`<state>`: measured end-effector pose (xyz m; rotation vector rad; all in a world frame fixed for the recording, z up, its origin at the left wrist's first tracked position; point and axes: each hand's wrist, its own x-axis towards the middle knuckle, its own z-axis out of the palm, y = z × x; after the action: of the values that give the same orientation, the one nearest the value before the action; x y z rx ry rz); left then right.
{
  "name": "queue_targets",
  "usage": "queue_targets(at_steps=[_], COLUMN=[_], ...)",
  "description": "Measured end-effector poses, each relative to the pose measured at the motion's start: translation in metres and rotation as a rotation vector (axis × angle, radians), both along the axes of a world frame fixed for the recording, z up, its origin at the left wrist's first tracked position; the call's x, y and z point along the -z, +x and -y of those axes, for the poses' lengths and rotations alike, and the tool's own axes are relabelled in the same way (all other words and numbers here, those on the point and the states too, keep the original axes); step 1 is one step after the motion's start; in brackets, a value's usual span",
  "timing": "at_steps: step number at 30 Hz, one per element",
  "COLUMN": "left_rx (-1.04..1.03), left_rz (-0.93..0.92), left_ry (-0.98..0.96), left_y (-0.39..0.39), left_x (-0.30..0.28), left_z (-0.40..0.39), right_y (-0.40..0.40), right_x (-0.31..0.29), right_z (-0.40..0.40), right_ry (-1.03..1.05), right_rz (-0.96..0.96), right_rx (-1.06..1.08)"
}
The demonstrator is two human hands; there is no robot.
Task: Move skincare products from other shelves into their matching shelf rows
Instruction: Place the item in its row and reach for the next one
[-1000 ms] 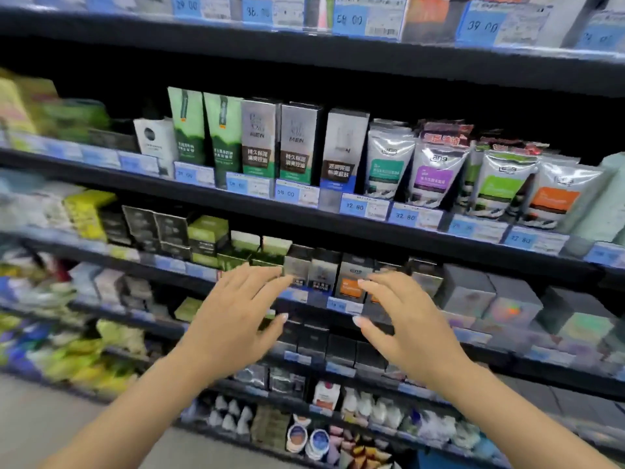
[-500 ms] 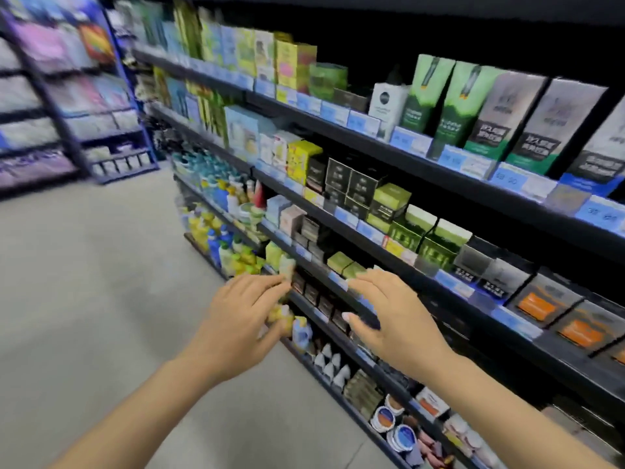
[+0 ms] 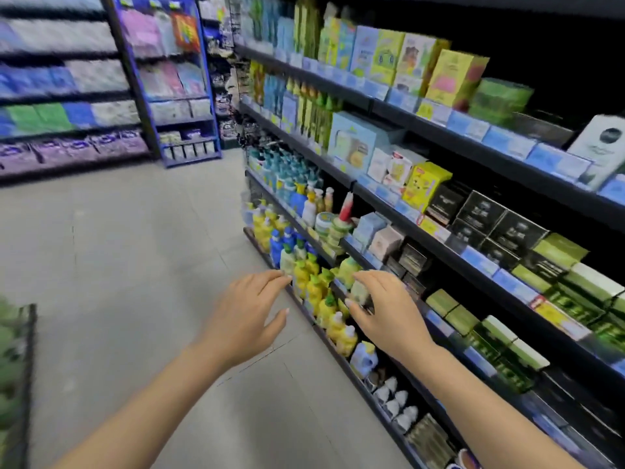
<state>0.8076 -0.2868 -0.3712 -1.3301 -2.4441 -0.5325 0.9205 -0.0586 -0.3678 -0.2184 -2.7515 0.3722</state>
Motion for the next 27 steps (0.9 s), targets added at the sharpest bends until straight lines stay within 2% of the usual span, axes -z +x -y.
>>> queue_targets(at_steps=[5, 11, 20, 27], left_rx=[0.056, 0.009, 0.058, 0.155], left_rz=[-0.02, -0.008, 0.06, 0.077], left_ry=[-0.092, -0.147, -0.131, -0.137], left_y=[-0.066, -0.155, -0.259, -0.345], left_x=[0.005, 0.018, 0.021, 0.029], left_z=[0.004, -0.028, -0.102, -0.148], right_y=[-0.058, -0.147, -0.263, -0.325], right_x=[0.018, 0.04, 0.056, 0.073], right_z=[0.005, -0.029, -0.11, -0.144], right_ry=[-0.031, -0.075, -0.073, -0.112], right_rz=[0.093, 0.09, 0.149, 0.217], right_rx=[-0.007, -0.038, -0.029, 0.028])
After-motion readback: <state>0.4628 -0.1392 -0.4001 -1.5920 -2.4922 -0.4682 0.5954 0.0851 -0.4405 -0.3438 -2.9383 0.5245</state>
